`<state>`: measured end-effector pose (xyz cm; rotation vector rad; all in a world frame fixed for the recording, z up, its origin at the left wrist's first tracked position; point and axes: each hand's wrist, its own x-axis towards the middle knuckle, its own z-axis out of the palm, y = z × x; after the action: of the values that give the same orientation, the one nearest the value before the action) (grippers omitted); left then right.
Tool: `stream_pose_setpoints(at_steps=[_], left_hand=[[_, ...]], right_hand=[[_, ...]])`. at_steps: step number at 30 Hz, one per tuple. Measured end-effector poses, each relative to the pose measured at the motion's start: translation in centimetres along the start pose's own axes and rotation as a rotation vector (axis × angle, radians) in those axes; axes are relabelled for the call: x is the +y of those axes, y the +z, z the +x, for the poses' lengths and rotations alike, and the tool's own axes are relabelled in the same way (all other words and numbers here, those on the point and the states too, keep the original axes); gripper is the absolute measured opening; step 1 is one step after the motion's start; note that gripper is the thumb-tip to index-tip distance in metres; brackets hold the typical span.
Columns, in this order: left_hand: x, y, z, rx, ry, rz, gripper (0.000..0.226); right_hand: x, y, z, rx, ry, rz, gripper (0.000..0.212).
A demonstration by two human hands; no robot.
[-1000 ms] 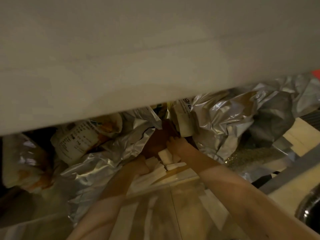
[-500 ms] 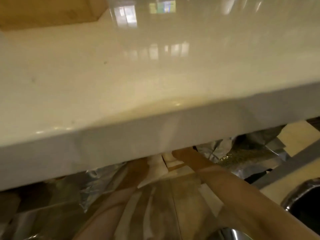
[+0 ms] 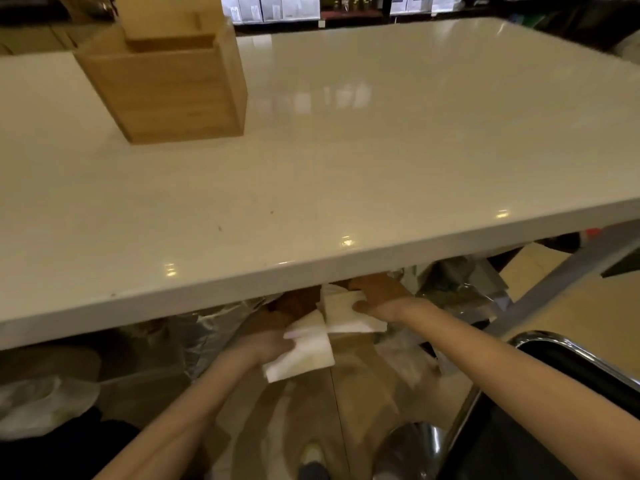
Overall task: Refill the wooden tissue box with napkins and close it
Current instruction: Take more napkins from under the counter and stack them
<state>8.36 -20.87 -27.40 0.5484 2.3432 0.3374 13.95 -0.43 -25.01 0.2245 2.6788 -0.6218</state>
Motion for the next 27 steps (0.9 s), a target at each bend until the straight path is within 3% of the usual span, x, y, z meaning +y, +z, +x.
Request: stream_pose_setpoints(at_steps=[4, 7, 13, 17, 20, 27], left_hand=[[2.8, -2.4, -5.7, -0.122, 0.120, 0.169, 0.042], [4.6, -4.6, -9.7, -0.212, 0.204, 0.234, 0.036], [7.2, -11.0, -17.3, -0.446, 0.327, 0.167, 0.022], [8.0, -16.6, -21.5, -0.347, 0.359, 0.082, 0.028], [7.8, -20.7, -23.0, -0.253, 0.395, 0.004, 0.019], [7.2, -26.8, -19.6, -0.145, 0.321, -0.001, 0.017]], right_hand=[[-1.0, -2.7, -5.7, -0.095, -0.064, -0.060, 0.037], [-1.8, -5.1, -9.8, -0.133, -0.144, -0.010, 0.022], [-5.4, -12.1, -16.8, -0.214, -0.198, 0.025, 0.020], [-8.1, -17.4, -19.4, -0.196, -0.283, 0.075, 0.013], [-9.8, -20.9, -19.4, -0.137, -0.317, 0.116, 0.012], [-11.9, -25.3, -13.4, -0.078, -0.277, 0.174, 0.016]])
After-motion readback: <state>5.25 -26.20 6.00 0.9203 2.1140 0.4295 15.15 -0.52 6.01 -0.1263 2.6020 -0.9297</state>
